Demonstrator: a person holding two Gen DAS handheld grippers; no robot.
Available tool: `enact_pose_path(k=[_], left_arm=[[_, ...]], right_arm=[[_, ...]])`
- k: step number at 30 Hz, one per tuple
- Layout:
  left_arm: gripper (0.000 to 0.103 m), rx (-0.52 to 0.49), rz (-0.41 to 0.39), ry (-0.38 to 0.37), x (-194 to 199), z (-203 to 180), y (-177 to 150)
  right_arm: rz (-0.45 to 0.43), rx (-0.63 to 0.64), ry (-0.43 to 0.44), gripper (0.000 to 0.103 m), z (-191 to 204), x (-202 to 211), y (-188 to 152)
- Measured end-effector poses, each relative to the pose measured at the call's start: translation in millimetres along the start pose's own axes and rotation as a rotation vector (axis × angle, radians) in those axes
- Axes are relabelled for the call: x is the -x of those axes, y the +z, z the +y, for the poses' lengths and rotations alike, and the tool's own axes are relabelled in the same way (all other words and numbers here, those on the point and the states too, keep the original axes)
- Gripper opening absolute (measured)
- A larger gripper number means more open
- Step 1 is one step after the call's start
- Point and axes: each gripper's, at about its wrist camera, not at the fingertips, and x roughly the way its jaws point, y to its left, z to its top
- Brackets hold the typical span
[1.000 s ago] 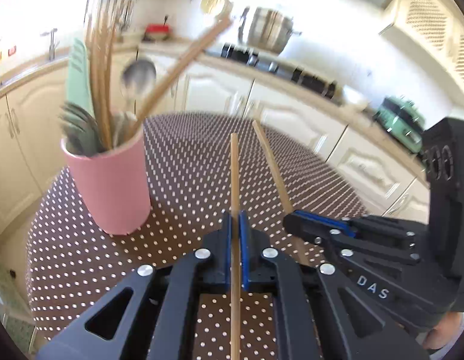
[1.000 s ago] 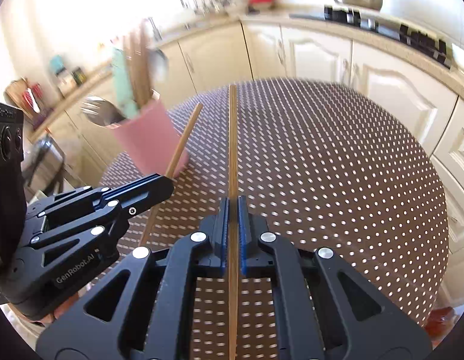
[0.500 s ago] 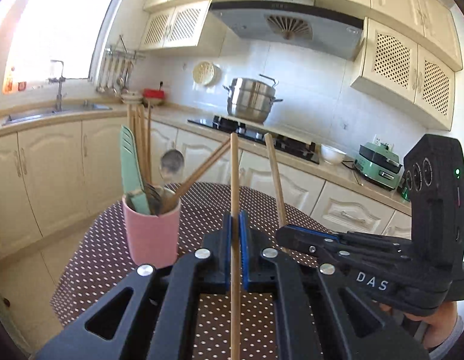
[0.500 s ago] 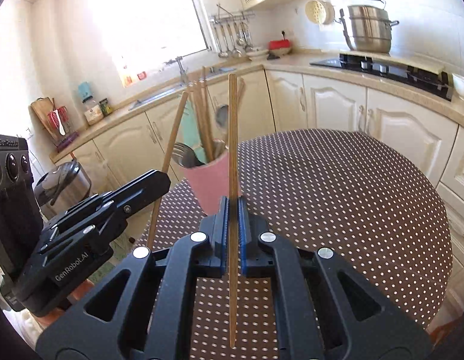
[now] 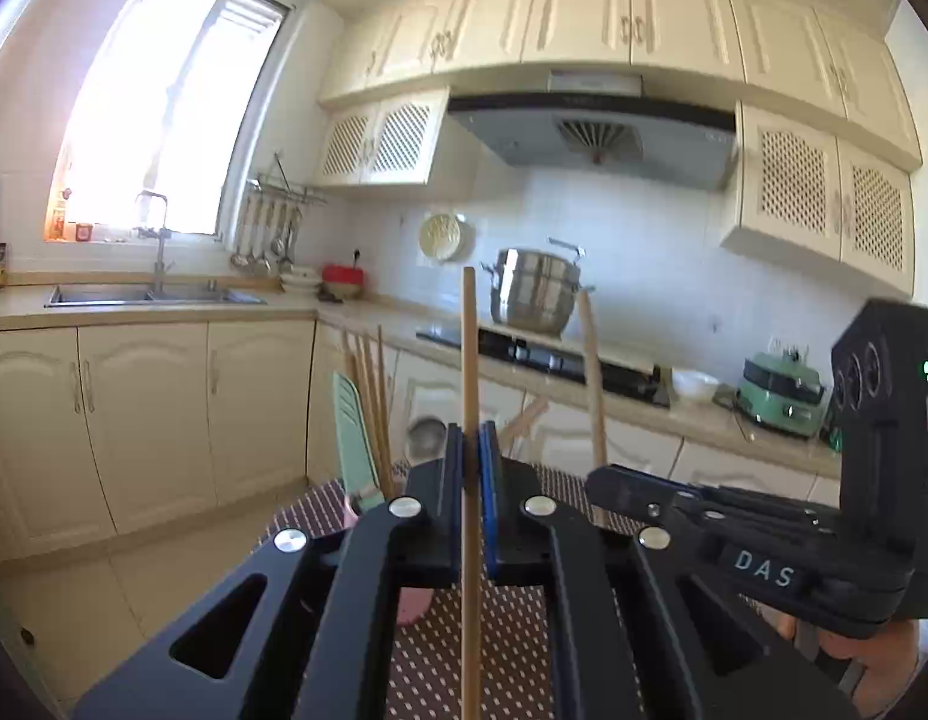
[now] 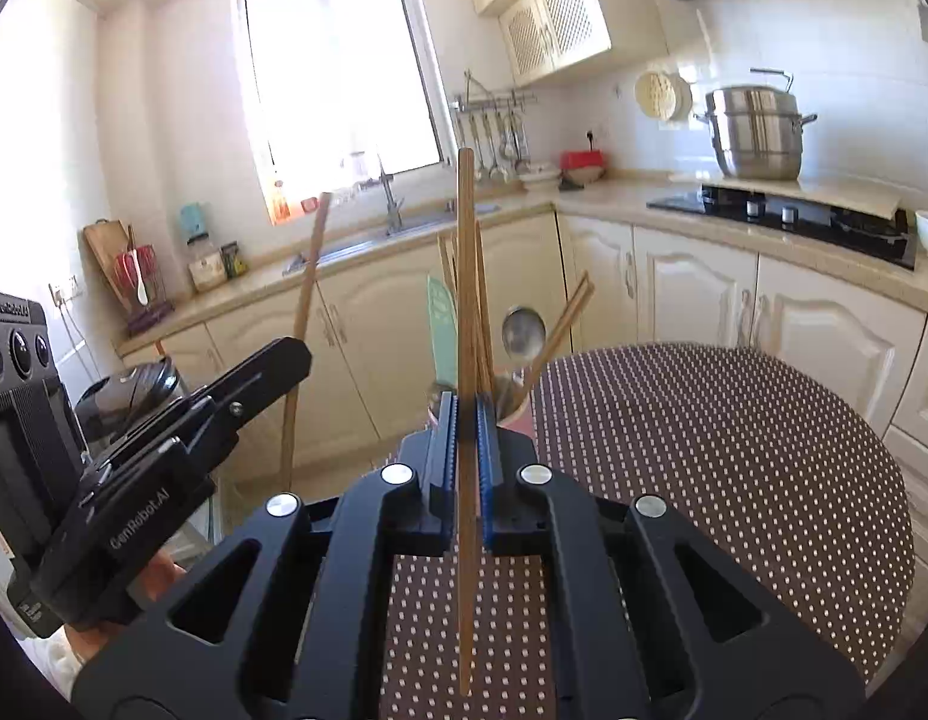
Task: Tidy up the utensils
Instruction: 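Lift both chopsticks upright and carry them over the pink cup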
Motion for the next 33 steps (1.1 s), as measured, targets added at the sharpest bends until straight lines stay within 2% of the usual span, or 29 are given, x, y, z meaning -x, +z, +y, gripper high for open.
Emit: enact_pose_path(k=[7,14,27,33], left_arm=[[0.005,0.072,-0.185,0.022,-2,38,27],[0.005,0.114,-0.286,0.041,-33,57,36],[0.005,0.146,-0.326,0.033,-106,69,34],[0.005,0.15,-0.317,0.034,-133,68,23]], right_arm=[[-0.119,0.012,-0.008,0.007,8,-9,18],[-0.22,0.021,-0.012,0.007,5,-27,39],[-0.351,0.077,-0.028,0.007,2,-62,65],[-0.351,0.074,-0.028,0.007,-6,-77,62]])
